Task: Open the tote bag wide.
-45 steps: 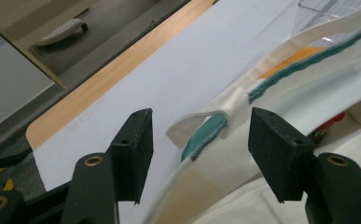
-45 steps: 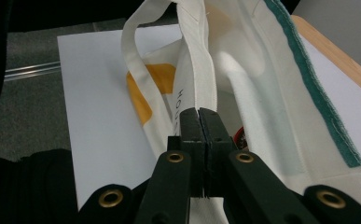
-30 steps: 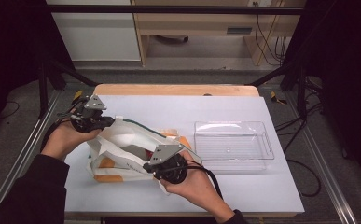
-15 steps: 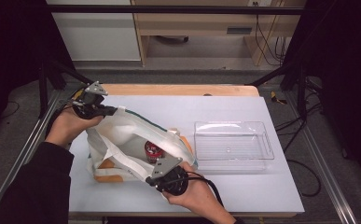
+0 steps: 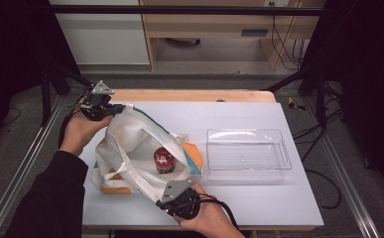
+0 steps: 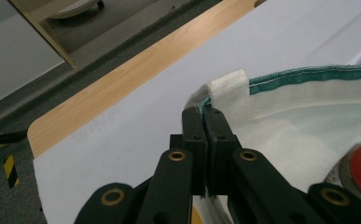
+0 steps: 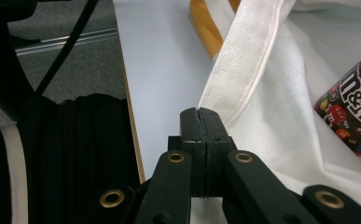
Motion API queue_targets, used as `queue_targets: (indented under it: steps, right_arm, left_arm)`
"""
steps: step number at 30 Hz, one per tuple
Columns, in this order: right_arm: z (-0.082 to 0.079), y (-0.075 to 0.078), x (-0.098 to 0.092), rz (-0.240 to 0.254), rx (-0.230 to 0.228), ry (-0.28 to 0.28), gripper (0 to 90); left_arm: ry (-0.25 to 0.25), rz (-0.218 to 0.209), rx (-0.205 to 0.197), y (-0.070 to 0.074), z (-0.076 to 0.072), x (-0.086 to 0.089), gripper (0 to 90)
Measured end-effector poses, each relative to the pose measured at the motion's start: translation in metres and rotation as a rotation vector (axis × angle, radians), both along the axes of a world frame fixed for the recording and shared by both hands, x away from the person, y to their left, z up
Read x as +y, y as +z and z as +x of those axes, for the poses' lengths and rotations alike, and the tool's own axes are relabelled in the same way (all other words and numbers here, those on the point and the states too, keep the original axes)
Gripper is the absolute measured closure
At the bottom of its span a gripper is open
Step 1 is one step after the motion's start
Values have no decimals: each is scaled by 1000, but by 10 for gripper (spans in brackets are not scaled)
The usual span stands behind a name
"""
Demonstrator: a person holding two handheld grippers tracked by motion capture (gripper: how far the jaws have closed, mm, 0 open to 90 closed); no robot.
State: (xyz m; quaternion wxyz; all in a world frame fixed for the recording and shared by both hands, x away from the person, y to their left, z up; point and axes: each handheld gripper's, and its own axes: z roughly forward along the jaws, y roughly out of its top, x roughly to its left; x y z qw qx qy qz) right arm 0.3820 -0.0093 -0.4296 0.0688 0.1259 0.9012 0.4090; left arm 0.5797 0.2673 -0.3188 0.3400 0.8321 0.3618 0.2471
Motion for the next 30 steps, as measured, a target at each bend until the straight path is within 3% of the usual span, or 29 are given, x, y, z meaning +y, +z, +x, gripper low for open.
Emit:
queue_targets:
  steps: [3,9,13,15,19,21,22,27,28,30]
  right_arm:
    - [0,-2,-1,-3,8,1,900]
    - [-2,-10,-1,-24,26,6,900]
    - [-1,-12,-4,-22,32,-4,900]
    - [-1,-11,-5,-9,37,-16,898]
    - [1,-4,-10,13,14,-29,755]
    - [2,-1,-13,35,16,-37,703]
    - [3,4,-15,50,-1,-44,619]
    - [3,13,-16,61,-15,-65,515]
    - [2,17,-16,66,-33,-70,475]
    - [1,19,-17,65,-37,-72,455]
  left_arm:
    - [10,-19,0,-10,6,0,888]
    - [28,-14,17,-29,13,-2,888]
    - [38,-36,30,-39,12,-4,887]
    - [29,-50,16,-39,8,-4,886]
    - [17,-66,-34,-33,-8,-1,820]
    - [22,-58,-68,-30,-18,1,727]
    - [25,-50,-84,-28,-23,2,656]
    - [34,-62,-166,-16,-53,9,547]
    - [43,-75,-192,-12,-68,10,526]
    - [46,-78,-204,-10,-76,9,515]
